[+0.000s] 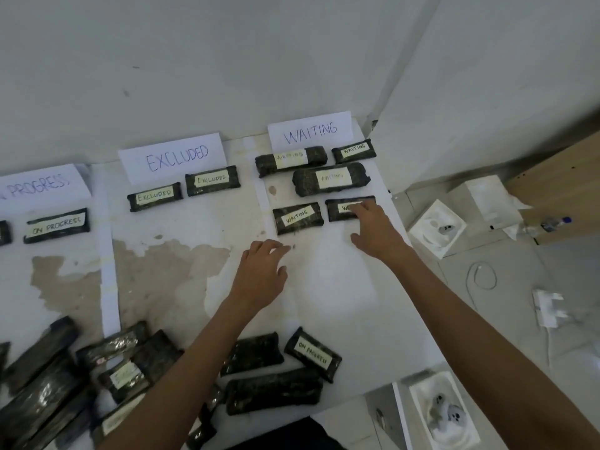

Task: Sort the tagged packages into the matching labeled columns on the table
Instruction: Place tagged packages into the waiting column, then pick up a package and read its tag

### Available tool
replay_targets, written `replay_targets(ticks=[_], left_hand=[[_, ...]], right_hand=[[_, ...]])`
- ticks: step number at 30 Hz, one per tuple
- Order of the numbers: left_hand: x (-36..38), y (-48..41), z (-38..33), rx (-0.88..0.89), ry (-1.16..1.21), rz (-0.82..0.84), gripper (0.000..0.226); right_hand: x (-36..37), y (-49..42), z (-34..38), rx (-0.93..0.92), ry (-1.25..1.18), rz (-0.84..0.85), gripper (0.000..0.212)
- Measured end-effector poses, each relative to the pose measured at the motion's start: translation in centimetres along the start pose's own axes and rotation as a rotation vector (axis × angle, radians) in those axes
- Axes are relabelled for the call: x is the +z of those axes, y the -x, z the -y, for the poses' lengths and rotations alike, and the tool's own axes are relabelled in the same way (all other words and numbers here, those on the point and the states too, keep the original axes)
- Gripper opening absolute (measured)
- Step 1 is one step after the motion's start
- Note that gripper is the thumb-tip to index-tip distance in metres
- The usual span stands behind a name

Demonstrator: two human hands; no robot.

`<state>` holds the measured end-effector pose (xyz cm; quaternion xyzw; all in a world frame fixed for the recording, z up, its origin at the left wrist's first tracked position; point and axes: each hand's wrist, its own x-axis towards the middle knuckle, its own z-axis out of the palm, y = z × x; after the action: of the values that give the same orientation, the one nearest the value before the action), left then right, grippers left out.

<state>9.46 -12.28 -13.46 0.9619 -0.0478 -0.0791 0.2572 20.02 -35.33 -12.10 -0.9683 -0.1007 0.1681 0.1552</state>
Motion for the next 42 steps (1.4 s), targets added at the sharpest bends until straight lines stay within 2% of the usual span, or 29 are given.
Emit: replay_targets(ticks=[9,15,19,22,24,28,34,36,39,42], left_hand=[[0.5,8.6,0.6,-0.035,-0.014,0.147,0.044],[1.3,12.6,1.0,-0.066,-0.016,0.207,0.041],[1.0,14.2,1.2,-0.086,0.038,0.184,0.041],[0.2,14.6,1.5,-0.095,0.087,0.156,0.040],[-0.5,14.7,1.8,-0.113,0.148,0.142,0.039],[-2.3,14.3,2.2,-0.243,0.382,0.092,0.038],[-3.9,13.6,3.5,-0.492,0.539,-0.038,0.035],[-4.1,13.6,4.1,-0.517,0.590,-0.054,0.029],[-4.9,13.6,4.8,-0.571,0.827,-0.056,0.017],[-6.4,13.8,6.9,-0.644,0.940,-0.156,0.016]], right_hand=[[4.7,11.6,5.5,-0.022,-0.168,0.193,0.056],[9.0,16.1,6.6,0.089,0.058,0.391,0.063],[10.6,17.2,7.4,0.068,0.118,0.349,0.044],[10.4,17.0,7.7,0.073,-0.004,0.342,0.027],[9.8,16.6,8.2,0.097,-0.153,0.320,0.022],[7.7,15.8,10.7,0.085,-0.450,0.246,0.028],[5.8,13.4,14.6,0.012,-0.681,0.274,0.022],[5.5,12.8,15.6,-0.011,-0.702,0.291,0.023],[5.6,11.8,17.2,-0.068,-0.660,0.295,0.028],[6.1,10.8,20.1,-0.214,-0.476,0.306,0.049]])
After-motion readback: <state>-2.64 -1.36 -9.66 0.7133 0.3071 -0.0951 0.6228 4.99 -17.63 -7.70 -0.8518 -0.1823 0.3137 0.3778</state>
